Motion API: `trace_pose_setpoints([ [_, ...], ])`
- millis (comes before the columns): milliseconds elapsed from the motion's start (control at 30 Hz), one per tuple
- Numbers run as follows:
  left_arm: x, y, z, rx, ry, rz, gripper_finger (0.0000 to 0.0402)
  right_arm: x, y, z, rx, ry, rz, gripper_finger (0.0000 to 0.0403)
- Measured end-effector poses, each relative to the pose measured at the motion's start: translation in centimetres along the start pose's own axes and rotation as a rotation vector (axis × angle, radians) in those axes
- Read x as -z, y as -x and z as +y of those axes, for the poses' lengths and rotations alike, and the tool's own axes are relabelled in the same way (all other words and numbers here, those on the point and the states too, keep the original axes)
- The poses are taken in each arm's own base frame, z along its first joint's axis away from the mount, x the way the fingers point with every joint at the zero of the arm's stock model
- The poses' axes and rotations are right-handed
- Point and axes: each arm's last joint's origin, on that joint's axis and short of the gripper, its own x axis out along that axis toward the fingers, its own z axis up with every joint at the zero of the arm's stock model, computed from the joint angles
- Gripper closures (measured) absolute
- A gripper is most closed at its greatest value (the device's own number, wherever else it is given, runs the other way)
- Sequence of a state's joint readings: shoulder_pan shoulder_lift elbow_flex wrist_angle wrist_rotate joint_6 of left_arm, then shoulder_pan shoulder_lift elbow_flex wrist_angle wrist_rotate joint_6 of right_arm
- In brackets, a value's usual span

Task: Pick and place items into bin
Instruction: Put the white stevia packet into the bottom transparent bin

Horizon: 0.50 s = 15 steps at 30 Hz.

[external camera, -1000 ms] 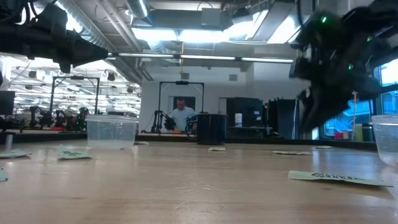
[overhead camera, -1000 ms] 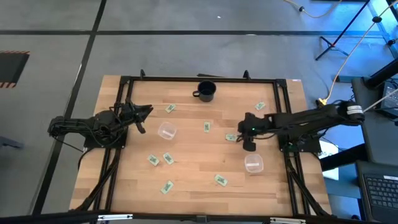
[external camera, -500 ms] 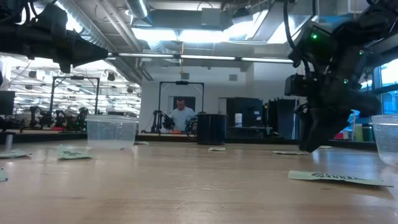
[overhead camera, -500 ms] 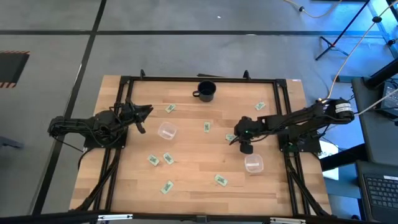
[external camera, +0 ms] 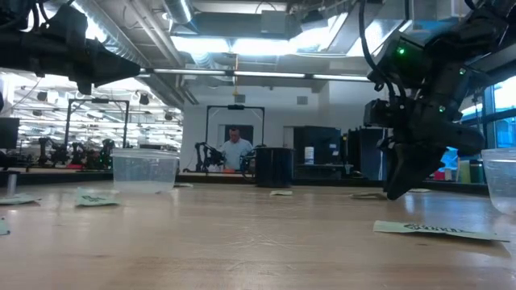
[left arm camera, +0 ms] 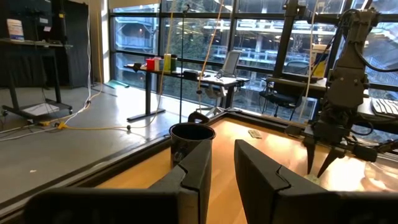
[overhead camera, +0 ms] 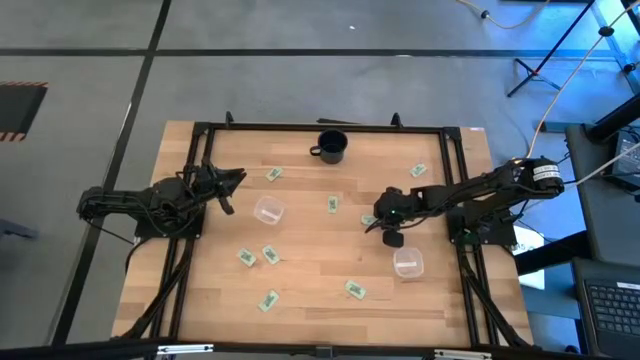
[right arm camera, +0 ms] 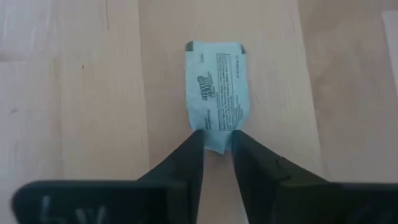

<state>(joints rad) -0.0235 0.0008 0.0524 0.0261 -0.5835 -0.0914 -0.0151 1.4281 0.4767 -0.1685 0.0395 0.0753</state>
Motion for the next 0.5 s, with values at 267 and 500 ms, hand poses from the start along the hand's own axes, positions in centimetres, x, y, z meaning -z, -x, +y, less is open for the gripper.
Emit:
trace_pose_setpoints([
  [267,0.0,0.0,0.0,0.0,0.0,0.0,0.0336,0.08,-0.01,0.0,-0.001,0.001,0.005,0.0355],
  [500,0.0,0.0,0.0,0.0,0.0,0.0,0.0336,0.04,0.79,0.01,-0.017,0.0,-0.026,0.0358],
])
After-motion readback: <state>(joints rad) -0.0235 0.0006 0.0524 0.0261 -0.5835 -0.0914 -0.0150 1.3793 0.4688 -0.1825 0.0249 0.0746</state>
